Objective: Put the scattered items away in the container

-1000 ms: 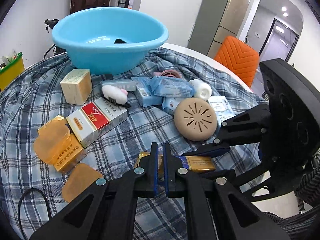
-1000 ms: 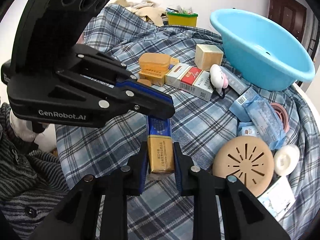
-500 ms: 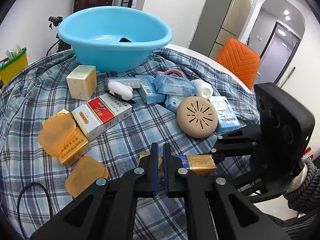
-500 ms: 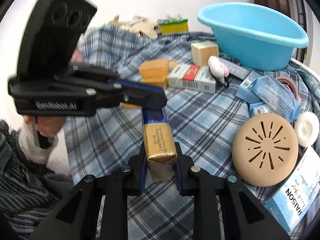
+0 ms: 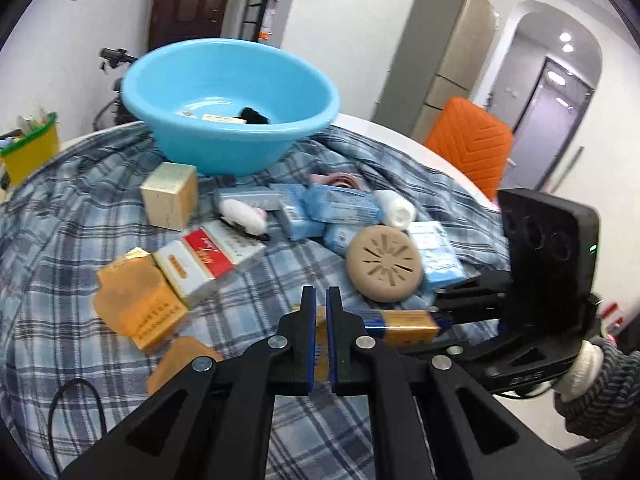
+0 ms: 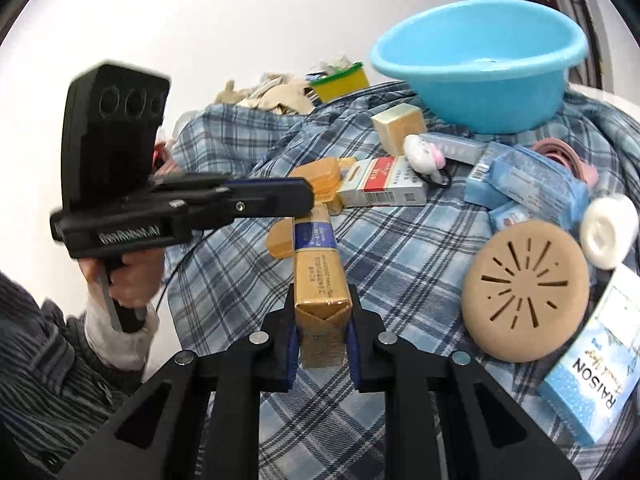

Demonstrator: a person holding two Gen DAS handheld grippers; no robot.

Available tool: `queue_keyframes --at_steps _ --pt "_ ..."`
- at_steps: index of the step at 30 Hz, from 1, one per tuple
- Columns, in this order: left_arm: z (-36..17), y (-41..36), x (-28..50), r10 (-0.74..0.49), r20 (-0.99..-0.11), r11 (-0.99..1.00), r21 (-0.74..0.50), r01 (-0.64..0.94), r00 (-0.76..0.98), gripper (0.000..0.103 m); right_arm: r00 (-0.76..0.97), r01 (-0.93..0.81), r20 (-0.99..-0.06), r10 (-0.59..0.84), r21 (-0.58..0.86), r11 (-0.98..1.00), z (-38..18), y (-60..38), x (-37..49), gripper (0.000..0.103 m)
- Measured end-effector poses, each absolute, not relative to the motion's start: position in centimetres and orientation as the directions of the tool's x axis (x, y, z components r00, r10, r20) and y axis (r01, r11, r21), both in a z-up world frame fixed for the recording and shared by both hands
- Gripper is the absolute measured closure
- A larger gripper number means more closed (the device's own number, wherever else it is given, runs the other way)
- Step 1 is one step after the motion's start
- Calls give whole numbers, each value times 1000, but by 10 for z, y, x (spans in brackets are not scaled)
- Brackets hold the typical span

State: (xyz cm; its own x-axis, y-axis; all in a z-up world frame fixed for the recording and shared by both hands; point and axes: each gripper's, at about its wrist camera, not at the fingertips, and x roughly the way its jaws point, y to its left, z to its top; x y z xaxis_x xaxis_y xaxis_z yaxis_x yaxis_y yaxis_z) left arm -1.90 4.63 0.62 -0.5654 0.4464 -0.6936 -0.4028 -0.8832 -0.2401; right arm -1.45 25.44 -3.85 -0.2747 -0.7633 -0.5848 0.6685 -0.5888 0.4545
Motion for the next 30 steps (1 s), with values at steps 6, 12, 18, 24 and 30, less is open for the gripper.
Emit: queue_keyframes --at_steps 6,12,18,24,30 --pt "-5 42 -16 409 -728 -896 -206 -394 -550 97 -407 555 -519 -752 513 -655 -29 292 -31 85" --pt "-19 64 -17 436 -744 -874 -216 -435 -506 97 -374 598 -474 -797 533 -598 -15 283 -29 85" --pt "-15 63 -20 454 -727 -870 -236 -433 -515 97 -304 626 -514 -802 526 -575 -23 269 -17 85" --pt "-21 66 -18 436 -750 -870 -212 -444 -497 97 -329 631 -505 -798 511 -583 -16 273 -17 85" --pt "-18 59 -22 459 -726 -871 -254 -421 -512 97 -298 634 -546 -783 500 -590 -19 269 -19 85"
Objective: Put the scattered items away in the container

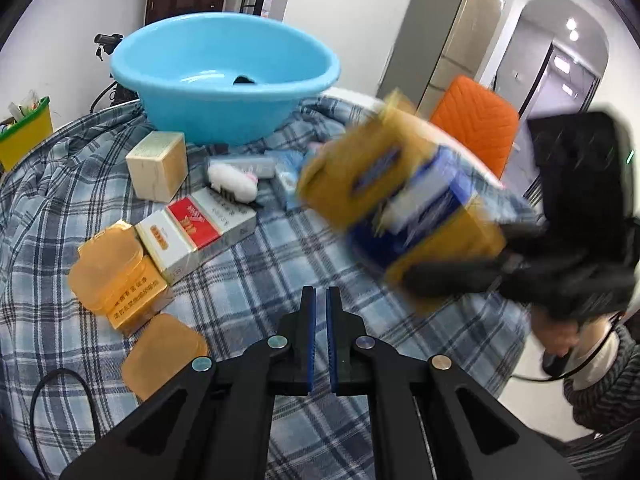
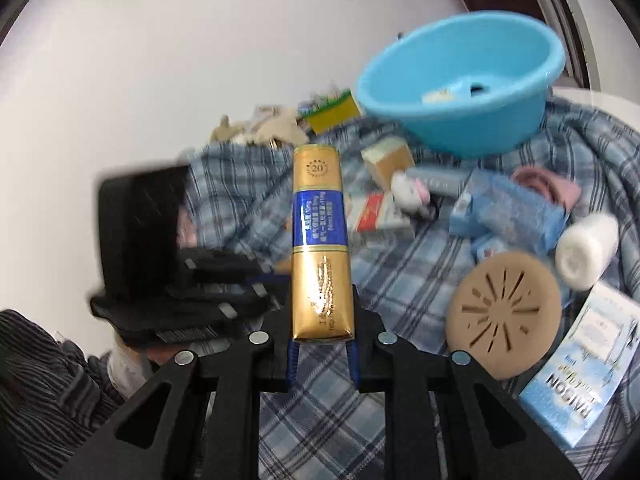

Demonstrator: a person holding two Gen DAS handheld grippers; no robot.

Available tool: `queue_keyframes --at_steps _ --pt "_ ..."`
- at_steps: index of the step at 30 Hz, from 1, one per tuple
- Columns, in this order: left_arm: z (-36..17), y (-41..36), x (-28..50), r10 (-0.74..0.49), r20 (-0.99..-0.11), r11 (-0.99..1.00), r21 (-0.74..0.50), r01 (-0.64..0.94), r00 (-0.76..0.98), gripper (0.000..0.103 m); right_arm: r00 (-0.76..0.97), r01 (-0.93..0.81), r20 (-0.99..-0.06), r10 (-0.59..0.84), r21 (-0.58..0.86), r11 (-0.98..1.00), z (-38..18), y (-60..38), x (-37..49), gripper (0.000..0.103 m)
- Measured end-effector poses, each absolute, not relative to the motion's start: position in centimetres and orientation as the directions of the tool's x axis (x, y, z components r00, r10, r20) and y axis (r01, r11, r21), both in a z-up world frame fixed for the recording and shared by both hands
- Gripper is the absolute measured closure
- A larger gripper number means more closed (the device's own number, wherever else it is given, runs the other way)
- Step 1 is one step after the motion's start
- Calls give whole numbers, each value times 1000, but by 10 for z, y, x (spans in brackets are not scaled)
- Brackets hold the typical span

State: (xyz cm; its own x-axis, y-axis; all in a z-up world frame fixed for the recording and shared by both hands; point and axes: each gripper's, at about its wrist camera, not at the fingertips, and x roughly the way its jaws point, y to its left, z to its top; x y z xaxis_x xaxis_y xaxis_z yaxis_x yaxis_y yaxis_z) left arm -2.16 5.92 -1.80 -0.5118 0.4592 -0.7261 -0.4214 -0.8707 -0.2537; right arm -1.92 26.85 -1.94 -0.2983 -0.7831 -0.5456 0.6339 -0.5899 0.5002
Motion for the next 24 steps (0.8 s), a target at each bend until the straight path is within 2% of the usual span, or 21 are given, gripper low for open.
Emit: queue_keyframes --at_steps 3,10,14,21,24 --pt "-15 61 -20 436 -724 -881 -223 -418 -534 97 -287 634 -570 -770 489 -599 -27 268 -15 85" --pt "-15 57 -21 440 -732 -877 -227 -423 -520 97 -284 641 -561 -777 492 -590 -21 275 -11 85" --pt "-14 63 -19 408 -737 -888 -182 -423 -539 97 -256 646 -604 -755 474 -599 -32 265 -11 85" --pt "-13 53 -19 416 -731 -890 -204 -408 -541 97 -264 647 -613 -745 460 -608 -31 269 -8 85" --pt "-13 57 -19 427 -728 -883 -209 -420 -536 97 -290 661 -651 -701 394 -639 -33 262 -3 85"
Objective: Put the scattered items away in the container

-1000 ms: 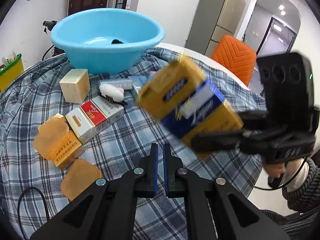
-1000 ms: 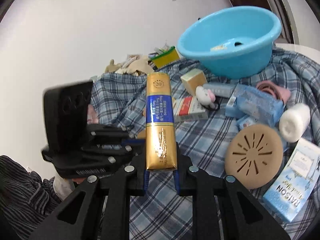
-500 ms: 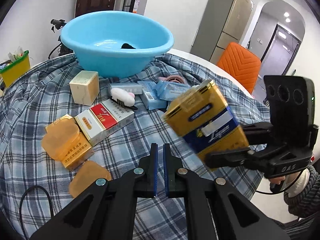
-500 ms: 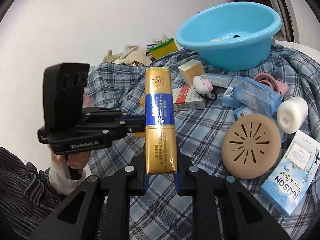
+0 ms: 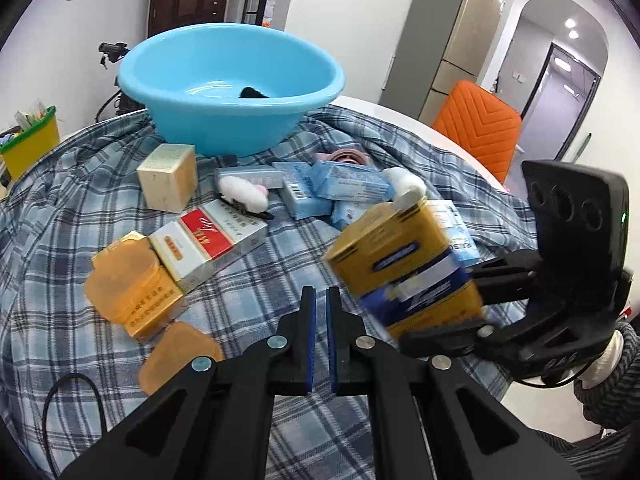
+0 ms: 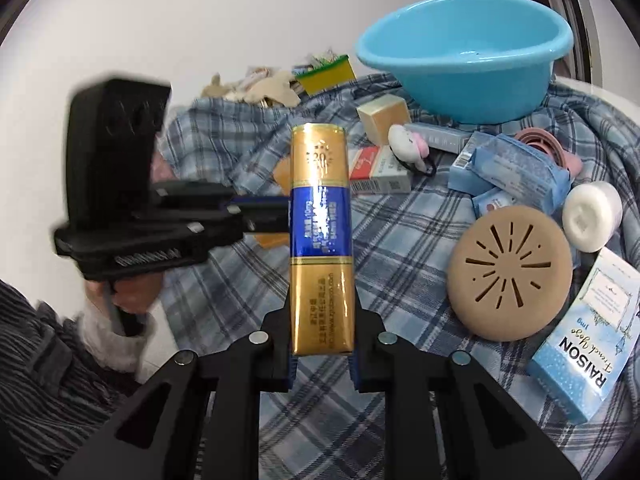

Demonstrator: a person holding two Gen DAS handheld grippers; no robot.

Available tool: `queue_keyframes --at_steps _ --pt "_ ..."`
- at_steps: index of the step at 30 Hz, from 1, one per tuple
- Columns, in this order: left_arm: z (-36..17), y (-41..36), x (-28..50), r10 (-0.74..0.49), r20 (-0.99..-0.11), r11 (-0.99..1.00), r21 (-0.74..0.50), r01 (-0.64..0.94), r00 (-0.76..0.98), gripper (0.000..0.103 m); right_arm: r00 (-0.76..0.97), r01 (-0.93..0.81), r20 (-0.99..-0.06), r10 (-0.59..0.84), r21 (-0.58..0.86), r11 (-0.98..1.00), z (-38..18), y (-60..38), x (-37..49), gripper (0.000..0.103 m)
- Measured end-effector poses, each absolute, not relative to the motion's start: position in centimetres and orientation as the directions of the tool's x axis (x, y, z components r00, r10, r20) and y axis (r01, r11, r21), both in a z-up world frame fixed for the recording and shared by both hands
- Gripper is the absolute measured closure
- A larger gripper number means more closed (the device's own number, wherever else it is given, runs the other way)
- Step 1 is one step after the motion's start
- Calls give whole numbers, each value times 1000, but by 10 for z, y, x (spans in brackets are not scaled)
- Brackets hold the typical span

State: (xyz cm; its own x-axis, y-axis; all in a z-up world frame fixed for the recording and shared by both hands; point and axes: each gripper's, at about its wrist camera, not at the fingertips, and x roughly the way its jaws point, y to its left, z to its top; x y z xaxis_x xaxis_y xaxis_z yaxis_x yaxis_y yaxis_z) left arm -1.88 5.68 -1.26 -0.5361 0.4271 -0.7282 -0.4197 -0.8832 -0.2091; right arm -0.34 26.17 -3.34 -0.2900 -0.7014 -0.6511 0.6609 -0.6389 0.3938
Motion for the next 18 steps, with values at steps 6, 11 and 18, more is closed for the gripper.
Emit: queue_keyframes --at_steps 6,11,18 --pt "-12 57 -17 440 -721 -878 -218 -427 -536 97 -397 670 -724 -564 191 -717 -39 254 7 85" --pt "-10 49 -21 591 -661 -800 -406 -441 -463 18 -426 668 -720 -547 157 -728 -41 257 7 85" --pt "-4 50 -26 652 -616 -756 -486 -439 -441 15 -443 713 -646 -621 166 -681 -30 258 20 85"
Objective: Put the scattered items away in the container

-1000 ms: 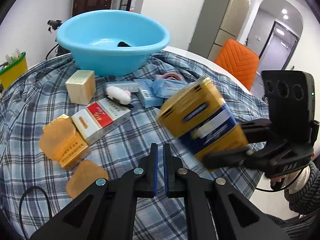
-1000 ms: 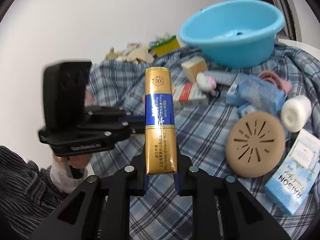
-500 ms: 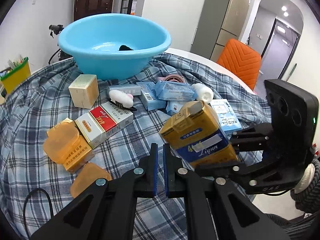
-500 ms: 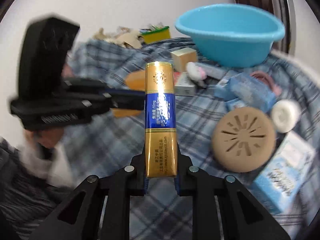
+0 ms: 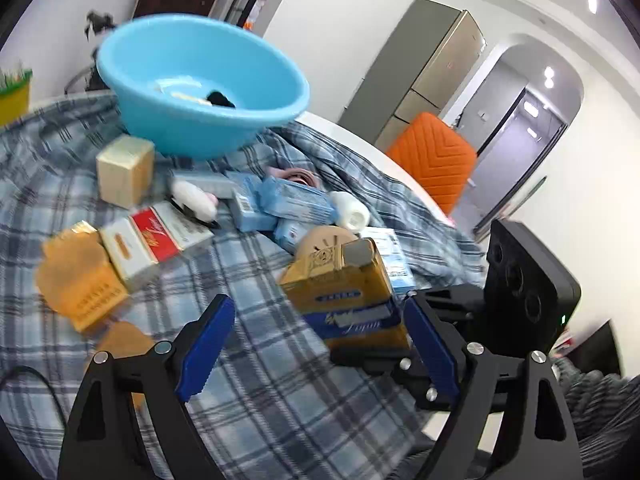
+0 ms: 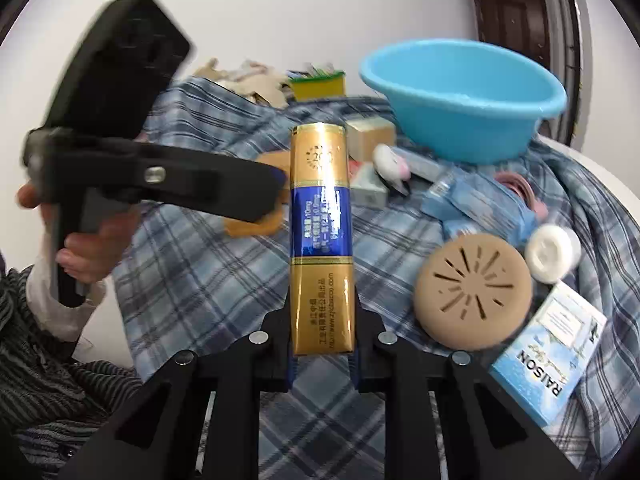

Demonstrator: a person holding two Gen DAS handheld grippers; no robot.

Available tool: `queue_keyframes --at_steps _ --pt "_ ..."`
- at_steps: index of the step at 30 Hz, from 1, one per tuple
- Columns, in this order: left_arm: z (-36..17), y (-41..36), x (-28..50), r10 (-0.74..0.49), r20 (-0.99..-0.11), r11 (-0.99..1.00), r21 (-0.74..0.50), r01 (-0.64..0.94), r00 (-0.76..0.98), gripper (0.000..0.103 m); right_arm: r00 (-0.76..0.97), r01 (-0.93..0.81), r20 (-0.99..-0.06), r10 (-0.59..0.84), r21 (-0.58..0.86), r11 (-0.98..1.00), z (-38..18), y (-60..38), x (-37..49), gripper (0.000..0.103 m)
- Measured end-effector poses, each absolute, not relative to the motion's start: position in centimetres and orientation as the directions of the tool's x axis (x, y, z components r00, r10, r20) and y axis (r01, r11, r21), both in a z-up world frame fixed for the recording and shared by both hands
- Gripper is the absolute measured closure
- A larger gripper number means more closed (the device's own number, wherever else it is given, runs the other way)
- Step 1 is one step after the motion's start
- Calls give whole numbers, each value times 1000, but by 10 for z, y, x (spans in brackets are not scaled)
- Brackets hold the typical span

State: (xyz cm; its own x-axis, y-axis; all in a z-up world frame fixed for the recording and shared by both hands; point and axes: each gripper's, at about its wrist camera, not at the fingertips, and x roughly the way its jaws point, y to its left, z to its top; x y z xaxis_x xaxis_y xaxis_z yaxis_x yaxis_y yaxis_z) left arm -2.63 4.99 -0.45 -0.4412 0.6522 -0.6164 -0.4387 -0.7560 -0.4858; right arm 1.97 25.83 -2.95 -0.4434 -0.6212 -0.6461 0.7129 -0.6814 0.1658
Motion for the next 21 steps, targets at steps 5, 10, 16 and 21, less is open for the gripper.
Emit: queue_keyframes --at_steps 5,10,16,21 --pt "-12 53 -38 708 -588 -706 -589 -394 -391 15 -430 731 -602 -673 205 -651 -25 254 24 85" --pt "-8 51 -43 727 -556 -685 -621 -381 -403 19 -428 720 -605 -671 220 -658 -31 255 25 85" --pt "-12 52 -49 730 -566 -682 -636 -360 -382 46 -433 715 -609 -665 217 -665 -34 256 26 85" --pt "-13 54 -49 729 -571 -684 -637 -355 -378 48 -451 702 -616 -646 203 -683 -35 259 23 83"
